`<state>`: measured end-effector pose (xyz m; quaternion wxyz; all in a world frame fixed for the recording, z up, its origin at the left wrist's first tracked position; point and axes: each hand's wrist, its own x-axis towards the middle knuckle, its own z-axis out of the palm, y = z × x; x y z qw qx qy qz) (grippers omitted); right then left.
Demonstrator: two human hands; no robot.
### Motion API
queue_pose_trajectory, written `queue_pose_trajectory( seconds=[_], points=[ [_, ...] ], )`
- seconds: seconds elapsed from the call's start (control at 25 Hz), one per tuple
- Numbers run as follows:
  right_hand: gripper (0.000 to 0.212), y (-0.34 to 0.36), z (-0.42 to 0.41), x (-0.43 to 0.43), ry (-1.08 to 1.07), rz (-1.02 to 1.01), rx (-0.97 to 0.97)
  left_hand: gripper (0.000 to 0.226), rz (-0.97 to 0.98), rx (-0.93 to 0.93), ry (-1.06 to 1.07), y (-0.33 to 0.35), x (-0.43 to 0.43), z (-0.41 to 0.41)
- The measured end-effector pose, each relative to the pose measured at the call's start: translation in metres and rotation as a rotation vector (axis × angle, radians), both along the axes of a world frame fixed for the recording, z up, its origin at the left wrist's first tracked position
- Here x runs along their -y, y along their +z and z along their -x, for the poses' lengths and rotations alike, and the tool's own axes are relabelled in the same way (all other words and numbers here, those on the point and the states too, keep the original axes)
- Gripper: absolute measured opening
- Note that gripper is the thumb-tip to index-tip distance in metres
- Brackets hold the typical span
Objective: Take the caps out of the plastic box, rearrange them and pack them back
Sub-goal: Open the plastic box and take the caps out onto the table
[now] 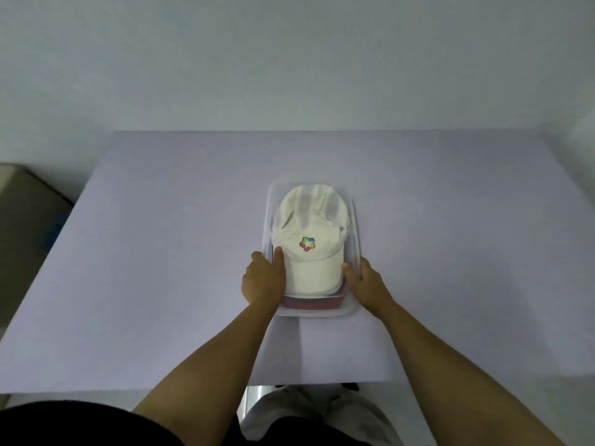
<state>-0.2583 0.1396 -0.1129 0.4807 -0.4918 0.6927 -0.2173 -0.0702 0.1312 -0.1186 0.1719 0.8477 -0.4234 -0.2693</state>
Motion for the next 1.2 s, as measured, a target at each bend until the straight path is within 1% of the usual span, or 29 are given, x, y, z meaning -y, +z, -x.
queue_pose_trajectory(
  seconds=[0.08, 0.16, 0.24, 0.28, 0.36, 0.52, 0.68, 0.8, 0.88, 1.0, 1.12, 1.2],
  points=[
    [0.054, 0.001, -0.001, -0.001, -0.043, -0.057, 0.070, 0.057, 0.021, -0.018, -0.010, -0.001, -0.002, 0.003],
    [0.063, -0.003, -0.005, 0.000, -0.121, -0.070, 0.116, 0.058, 0.038, -0.104, 0.011, -0.001, -0.006, 0.001],
    [0.071, -0.008, -0.010, -0.003, -0.182, -0.039, 0.108, 0.060, 0.108, -0.207, 0.053, -0.004, -0.015, -0.001],
    [0.073, -0.010, -0.011, -0.004, -0.198, -0.026, 0.089, 0.060, 0.142, -0.203, 0.062, -0.006, -0.021, -0.002],
    [0.072, -0.012, -0.013, -0.004, -0.216, 0.000, 0.042, 0.055, 0.151, -0.152, 0.089, -0.010, -0.033, -0.003],
    [0.066, -0.016, -0.018, -0.003, -0.216, 0.029, -0.030, 0.048, 0.078, -0.214, 0.191, -0.015, -0.043, -0.006],
    [0.064, -0.020, -0.021, -0.004, -0.225, 0.049, -0.066, 0.047, 0.000, -0.257, 0.214, -0.009, -0.040, -0.009],
    [0.064, -0.021, -0.021, -0.002, -0.226, 0.054, -0.085, 0.057, -0.070, -0.284, 0.143, 0.000, -0.036, -0.017],
    [0.064, -0.021, -0.021, -0.002, -0.216, 0.051, -0.078, 0.060, -0.095, -0.280, 0.094, 0.004, -0.035, -0.022],
    [0.064, -0.021, -0.019, -0.002, -0.216, 0.039, -0.052, 0.060, -0.103, -0.264, 0.040, 0.010, -0.033, -0.024],
    [0.064, -0.021, -0.017, -0.002, -0.216, 0.034, -0.013, 0.052, -0.142, -0.245, 0.020, 0.013, -0.031, -0.027],
    [0.063, -0.022, -0.014, -0.002, -0.186, 0.044, -0.020, 0.057, -0.171, -0.240, -0.015, 0.014, -0.030, -0.026]
  ],
)
